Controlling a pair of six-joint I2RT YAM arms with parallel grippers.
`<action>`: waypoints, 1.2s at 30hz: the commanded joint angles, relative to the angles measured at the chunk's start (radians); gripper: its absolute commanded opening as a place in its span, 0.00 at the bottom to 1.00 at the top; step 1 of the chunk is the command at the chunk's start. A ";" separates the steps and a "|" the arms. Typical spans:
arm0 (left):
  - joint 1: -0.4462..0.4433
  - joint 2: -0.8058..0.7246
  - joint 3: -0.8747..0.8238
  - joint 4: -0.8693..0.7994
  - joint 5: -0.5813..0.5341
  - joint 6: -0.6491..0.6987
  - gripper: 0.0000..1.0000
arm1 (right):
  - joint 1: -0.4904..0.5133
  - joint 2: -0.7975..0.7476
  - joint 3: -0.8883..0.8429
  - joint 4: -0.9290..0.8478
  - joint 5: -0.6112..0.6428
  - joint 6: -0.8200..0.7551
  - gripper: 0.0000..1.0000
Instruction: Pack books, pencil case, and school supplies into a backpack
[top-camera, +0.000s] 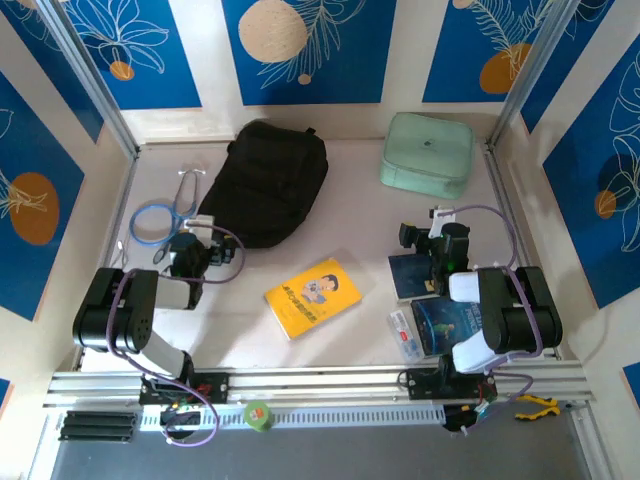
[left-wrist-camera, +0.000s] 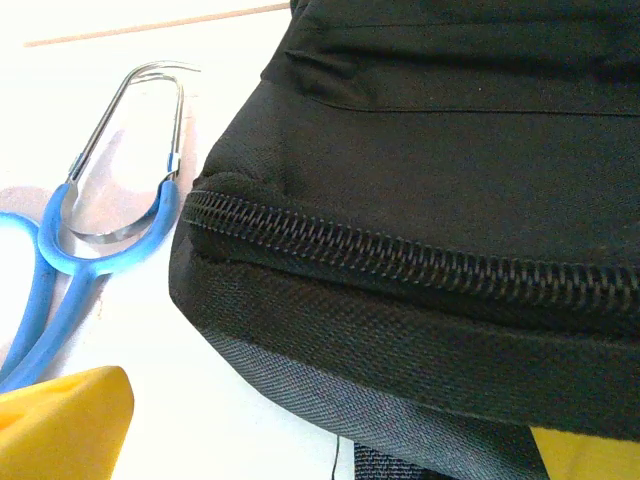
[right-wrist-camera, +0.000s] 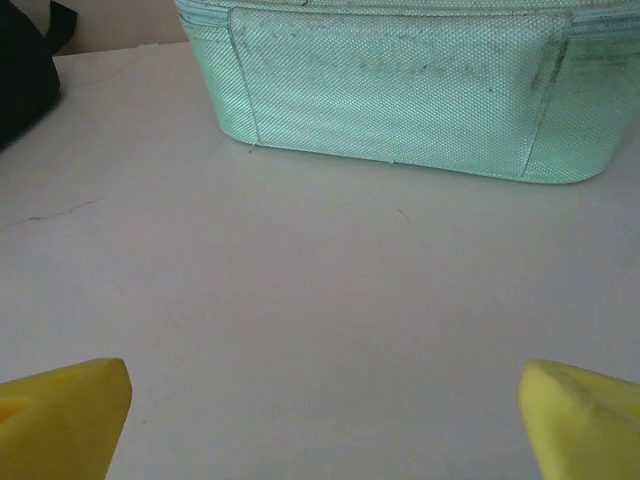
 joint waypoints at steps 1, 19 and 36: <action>-0.001 0.009 0.028 0.052 0.023 0.001 1.00 | 0.004 0.014 0.025 0.027 0.014 0.004 0.99; 0.002 0.009 0.029 0.048 0.030 -0.002 1.00 | 0.005 0.014 0.024 0.029 0.013 0.004 0.99; 0.001 0.001 0.028 0.047 0.023 -0.001 1.00 | -0.006 -0.039 0.003 0.022 0.021 0.021 0.99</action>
